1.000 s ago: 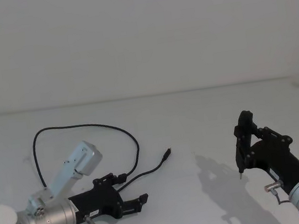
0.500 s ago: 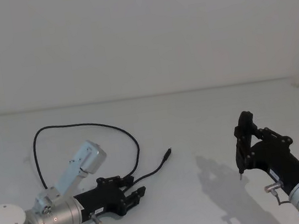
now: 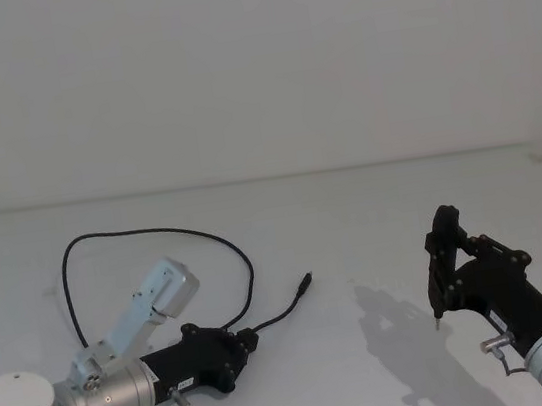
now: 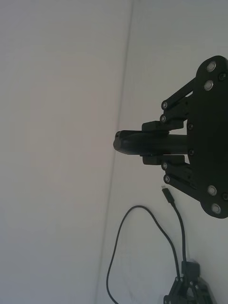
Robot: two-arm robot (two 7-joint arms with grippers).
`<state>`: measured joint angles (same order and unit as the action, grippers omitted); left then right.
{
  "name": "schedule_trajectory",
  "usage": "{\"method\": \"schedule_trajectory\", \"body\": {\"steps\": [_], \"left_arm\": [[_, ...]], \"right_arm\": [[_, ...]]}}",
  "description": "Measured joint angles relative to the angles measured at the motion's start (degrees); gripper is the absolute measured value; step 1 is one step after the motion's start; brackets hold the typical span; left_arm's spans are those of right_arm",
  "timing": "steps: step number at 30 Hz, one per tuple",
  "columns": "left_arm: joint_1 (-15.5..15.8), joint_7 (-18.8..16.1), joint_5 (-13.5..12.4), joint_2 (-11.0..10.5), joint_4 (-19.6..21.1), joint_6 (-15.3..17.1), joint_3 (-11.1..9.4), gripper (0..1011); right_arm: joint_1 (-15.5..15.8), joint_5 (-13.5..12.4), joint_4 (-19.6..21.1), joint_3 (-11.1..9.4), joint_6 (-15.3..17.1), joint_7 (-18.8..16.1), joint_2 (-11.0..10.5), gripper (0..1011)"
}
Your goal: Pick up the data cable with the one hand.
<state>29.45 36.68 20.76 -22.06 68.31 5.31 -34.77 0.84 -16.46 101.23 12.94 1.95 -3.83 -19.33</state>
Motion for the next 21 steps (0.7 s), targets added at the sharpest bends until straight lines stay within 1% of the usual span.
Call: {"method": "schedule_trajectory", "body": {"steps": [4,9,12,13,15,16,18,19,21], "left_arm": [[0.0,0.2,-0.1,-0.1,0.4,0.0,0.0,39],[-0.3,1.3,-0.2,-1.0,1.9,0.2,-0.3,39],[-0.7,2.1,-0.2,-2.0,3.2,0.6,-0.6,39],[-1.0,2.7,-0.1,-2.7,4.0,0.9,-0.8,39],[-1.3,3.3,0.0,-3.3,5.0,1.1,-0.9,39],[-1.7,3.9,0.1,-4.1,6.1,1.4,-1.0,39],[-2.1,4.4,0.4,-4.9,7.1,1.8,-1.1,39],[-2.7,5.1,0.6,-5.9,8.3,2.1,-1.1,39],[-3.2,5.6,0.9,-6.8,9.4,2.4,-1.1,39]], "right_arm": [[0.0,0.0,0.0,0.0,0.0,0.0,0.0,279],[0.0,0.0,0.0,0.0,0.0,0.0,0.0,279],[0.0,0.0,0.0,0.0,0.0,0.0,0.0,279],[0.0,0.0,0.0,0.0,0.0,0.0,0.0,279],[0.0,0.0,0.0,0.0,0.0,0.0,0.0,279],[0.0,0.0,0.0,0.0,0.0,0.0,0.0,279],[0.0,0.0,0.0,0.0,0.0,0.0,0.0,279],[0.0,0.0,0.0,0.0,0.0,0.0,0.0,279],[0.0,0.0,0.0,0.0,0.0,0.0,0.0,279]]}}
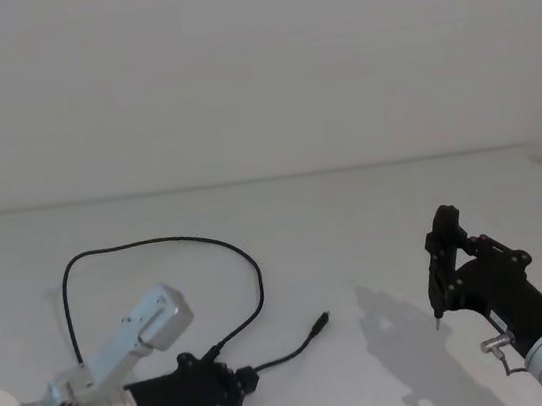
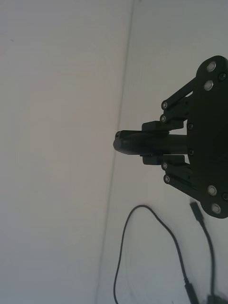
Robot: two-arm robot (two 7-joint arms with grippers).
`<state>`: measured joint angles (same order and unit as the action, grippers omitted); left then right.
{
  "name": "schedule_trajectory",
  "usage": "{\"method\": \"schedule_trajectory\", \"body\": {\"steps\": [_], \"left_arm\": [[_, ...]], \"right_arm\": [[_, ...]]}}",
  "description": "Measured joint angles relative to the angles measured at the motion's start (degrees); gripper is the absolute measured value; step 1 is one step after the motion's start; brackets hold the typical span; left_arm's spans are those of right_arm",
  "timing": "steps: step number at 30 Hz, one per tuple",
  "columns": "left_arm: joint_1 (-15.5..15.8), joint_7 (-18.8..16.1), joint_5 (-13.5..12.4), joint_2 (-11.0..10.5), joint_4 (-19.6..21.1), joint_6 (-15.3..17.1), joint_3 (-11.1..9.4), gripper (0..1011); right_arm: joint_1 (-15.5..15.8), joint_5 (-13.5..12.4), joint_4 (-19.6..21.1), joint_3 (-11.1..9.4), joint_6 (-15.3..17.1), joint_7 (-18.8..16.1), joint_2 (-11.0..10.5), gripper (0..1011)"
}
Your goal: Pick up the data cable with the one hand.
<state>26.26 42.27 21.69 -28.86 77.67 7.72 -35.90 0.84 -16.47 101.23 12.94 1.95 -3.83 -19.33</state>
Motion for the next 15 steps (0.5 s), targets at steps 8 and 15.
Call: {"method": "schedule_trajectory", "body": {"steps": [8,15], "left_arm": [[-2.5,1.5,1.6,-3.9,4.6,0.5,0.7,39],[-4.5,1.5,3.3,-6.4,7.7,-0.7,2.2,39]], "right_arm": [[0.0,0.0,0.0,0.0,0.0,0.0,0.0,279],[0.0,0.0,0.0,0.0,0.0,0.0,0.0,279]]}}
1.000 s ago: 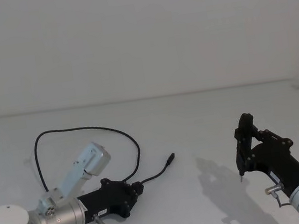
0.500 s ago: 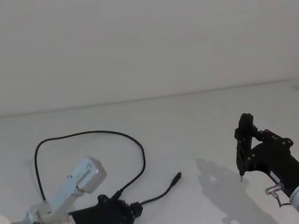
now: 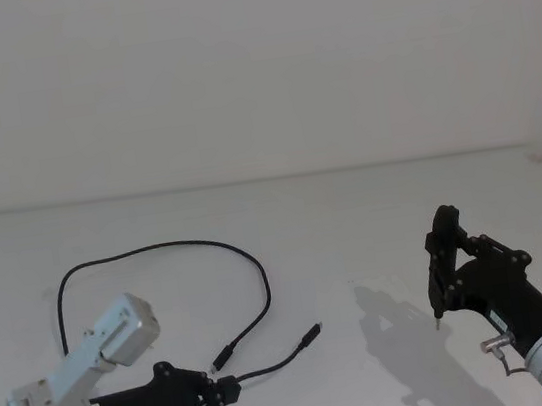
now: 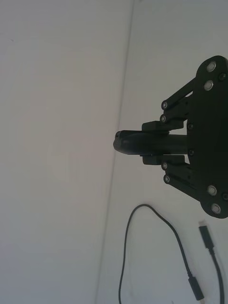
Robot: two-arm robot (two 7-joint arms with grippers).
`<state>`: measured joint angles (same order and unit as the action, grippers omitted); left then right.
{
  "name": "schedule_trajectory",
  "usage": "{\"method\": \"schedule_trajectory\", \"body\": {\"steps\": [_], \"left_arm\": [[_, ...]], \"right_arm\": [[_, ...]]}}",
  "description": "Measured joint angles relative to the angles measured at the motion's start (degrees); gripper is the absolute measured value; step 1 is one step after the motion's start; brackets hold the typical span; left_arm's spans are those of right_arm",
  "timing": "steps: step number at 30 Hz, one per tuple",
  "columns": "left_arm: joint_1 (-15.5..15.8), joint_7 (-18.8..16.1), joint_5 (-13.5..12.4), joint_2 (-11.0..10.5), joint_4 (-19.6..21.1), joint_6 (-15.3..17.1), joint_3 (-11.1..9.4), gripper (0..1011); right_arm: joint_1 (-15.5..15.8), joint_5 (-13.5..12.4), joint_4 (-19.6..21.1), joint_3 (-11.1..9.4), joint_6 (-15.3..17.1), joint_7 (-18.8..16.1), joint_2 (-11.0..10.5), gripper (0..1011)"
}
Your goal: Pick up the data cable with the one hand.
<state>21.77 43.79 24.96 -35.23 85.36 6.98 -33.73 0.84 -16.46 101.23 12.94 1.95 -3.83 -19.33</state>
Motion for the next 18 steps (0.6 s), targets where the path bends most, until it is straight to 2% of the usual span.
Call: {"method": "schedule_trajectory", "body": {"steps": [8,18], "left_arm": [[-1.2,-0.4,1.8,-1.3,2.1,-1.7,1.6,39],[-1.4,-0.2,3.2,-1.9,2.8,-3.1,2.1,39]], "right_arm": [[0.0,0.0,0.0,0.0,0.0,0.0,0.0,279],[-0.1,-0.8,0.2,-0.5,0.1,-0.6,0.6,279]]}}
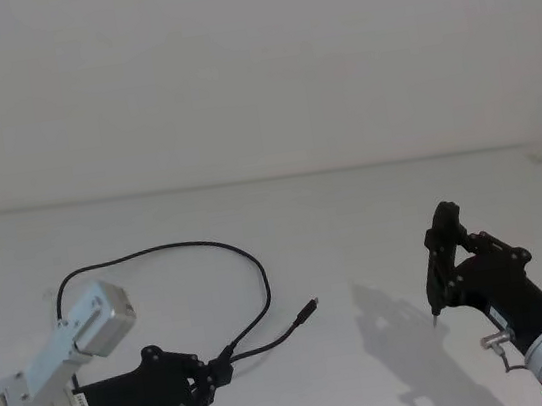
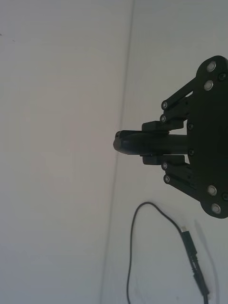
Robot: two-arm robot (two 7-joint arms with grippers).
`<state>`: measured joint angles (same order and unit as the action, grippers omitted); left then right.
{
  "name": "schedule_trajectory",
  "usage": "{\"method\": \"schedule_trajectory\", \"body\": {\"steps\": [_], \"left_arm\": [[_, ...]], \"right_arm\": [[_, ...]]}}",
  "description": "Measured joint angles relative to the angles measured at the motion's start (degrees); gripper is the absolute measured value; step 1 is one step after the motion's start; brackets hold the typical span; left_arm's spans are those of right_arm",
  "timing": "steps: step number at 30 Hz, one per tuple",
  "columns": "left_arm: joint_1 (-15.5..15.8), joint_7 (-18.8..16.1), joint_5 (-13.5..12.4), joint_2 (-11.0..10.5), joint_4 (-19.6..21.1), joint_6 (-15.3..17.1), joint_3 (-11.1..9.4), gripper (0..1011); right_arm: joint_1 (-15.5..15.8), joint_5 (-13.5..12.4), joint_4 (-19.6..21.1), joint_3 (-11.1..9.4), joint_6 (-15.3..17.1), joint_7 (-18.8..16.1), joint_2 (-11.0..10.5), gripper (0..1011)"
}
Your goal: Pick up the data cable with the one hand.
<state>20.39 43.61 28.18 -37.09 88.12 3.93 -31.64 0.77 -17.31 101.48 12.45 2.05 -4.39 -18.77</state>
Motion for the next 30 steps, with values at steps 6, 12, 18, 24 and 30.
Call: {"method": "schedule_trajectory", "body": {"steps": [6,12,18,24,30], "left_arm": [[0.2,0.4,0.4,0.0,0.0,-0.4,-0.1,39],[0.4,0.6,0.7,-0.1,-0.1,-0.6,-0.2,39],[0.5,0.7,0.8,-0.1,-0.1,-0.8,-0.3,39],[0.5,0.8,0.9,-0.1,-0.1,-0.9,-0.3,39],[0.6,0.9,1.0,-0.1,-0.2,-0.9,-0.4,39]], "right_arm": [[-0.3,-2.2,0.6,-0.9,0.2,-1.1,0.9,279],[-0.9,-5.5,1.2,-1.7,0.6,-3.0,1.9,279],[-1.7,-8.1,1.6,-1.9,1.0,-4.9,2.5,279],[-2.7,-10.9,1.7,-1.6,1.6,-7.2,3.0,279],[-3.5,-12.4,1.3,-1.0,1.7,-8.7,3.3,279]]}}
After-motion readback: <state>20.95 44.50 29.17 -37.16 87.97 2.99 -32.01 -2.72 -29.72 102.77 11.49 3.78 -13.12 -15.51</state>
